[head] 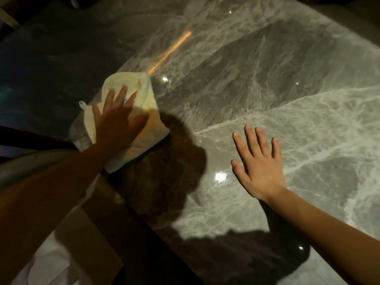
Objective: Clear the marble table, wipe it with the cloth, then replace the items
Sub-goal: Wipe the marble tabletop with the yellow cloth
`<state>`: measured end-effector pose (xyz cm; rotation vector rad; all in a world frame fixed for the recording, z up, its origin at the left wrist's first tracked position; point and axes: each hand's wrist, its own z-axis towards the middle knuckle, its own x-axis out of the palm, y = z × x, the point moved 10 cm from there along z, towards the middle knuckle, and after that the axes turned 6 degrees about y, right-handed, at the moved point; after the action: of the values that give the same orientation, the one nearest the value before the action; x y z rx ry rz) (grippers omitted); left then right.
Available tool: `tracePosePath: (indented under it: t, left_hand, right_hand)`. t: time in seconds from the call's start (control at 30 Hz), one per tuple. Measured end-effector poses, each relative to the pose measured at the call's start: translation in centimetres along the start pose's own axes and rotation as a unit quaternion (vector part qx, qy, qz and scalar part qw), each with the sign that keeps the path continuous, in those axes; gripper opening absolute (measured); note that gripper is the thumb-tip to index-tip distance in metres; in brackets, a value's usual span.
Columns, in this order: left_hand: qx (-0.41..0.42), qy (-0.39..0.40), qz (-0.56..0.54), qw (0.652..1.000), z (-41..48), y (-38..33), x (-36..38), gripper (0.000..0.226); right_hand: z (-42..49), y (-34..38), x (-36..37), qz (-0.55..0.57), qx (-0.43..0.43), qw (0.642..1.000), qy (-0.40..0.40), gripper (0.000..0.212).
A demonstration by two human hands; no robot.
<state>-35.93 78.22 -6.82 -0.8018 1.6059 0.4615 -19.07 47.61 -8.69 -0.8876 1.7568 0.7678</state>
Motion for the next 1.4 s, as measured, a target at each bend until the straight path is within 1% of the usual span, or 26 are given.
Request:
tracePosePath:
  t: [0.13, 0.27, 0.4, 0.53, 0.6, 0.67, 0.73, 0.77, 0.87, 0.97, 1.07, 1.2, 1.3, 1.4]
  left_hand:
    - [0.008, -0.005, -0.045, 0.999, -3.8, -2.1, -0.2, 0.076]
    - [0.074, 0.011, -0.013, 0.997, -11.1, -5.6, 2.7, 0.068]
    - [0.126, 0.000, -0.039, 0.991, -19.1, -13.3, 5.2, 0.063]
    - [0.163, 0.047, -0.026, 0.985, -24.1, -21.0, 8.3, 0.062]
    - [0.204, 0.067, -0.003, 0.977, -26.2, -25.0, 9.6, 0.065]
    - [0.272, 0.083, 0.015, 0.959, -28.2, -29.1, 10.5, 0.065]
    - [0.325, 0.095, 0.032, 0.940, -29.4, -32.3, 11.2, 0.063]
    - [0.339, 0.101, 0.036, 0.935, -29.8, -33.5, 11.5, 0.063]
    - [0.366, 0.125, 0.033, 0.921, -30.8, -36.4, 12.1, 0.065]
    - [0.417, 0.139, 0.056, 0.897, -32.1, -39.7, 12.8, 0.068]
    - [0.467, 0.149, 0.097, 0.866, -33.1, -43.0, 14.0, 0.072]
    - [0.507, 0.154, 0.118, 0.840, -34.0, -46.5, 14.9, 0.077]
    - [0.546, 0.143, 0.118, 0.817, -34.2, -48.7, 15.0, 0.080]
    - [0.566, 0.132, 0.103, 0.807, -33.4, -50.2, 14.8, 0.079]
  right_hand:
    - [0.1, -0.1, -0.1, 0.000, -0.003, 1.000, -0.004, 0.064]
    - [0.1, 0.1, 0.0, 0.001, -0.011, 1.000, -0.010, 0.064]
    - [0.1, 0.2, -0.1, 0.014, -0.023, 1.000, -0.010, 0.063]
    - [-0.1, 0.1, -0.7, 0.062, -0.056, 0.996, -0.009, 0.060]
    - [-1.2, -0.4, -1.3, 0.097, -0.075, 0.992, -0.006, 0.056]
    - [-3.1, -1.6, -1.4, 0.129, -0.084, 0.988, -0.010, 0.054]
    - [-5.9, -3.6, -0.9, 0.147, -0.084, 0.985, -0.013, 0.055]
    - [-7.3, -5.0, -0.5, 0.151, -0.081, 0.985, -0.017, 0.055]
    - [-11.6, -10.6, -0.1, 0.156, -0.036, 0.984, -0.077, 0.050]
    - [-15.5, -17.4, -0.2, 0.158, 0.055, 0.978, -0.122, 0.046]
    - [-18.2, -23.4, 0.2, 0.125, 0.127, 0.977, -0.118, 0.047]
    - [-20.7, -29.8, 1.8, 0.120, 0.225, 0.962, -0.093, 0.049]
    - [-21.4, -30.9, 2.9, 0.115, 0.246, 0.958, -0.089, 0.052]
    - [-21.1, -31.2, 2.8, 0.146, 0.257, 0.950, -0.099, 0.052]
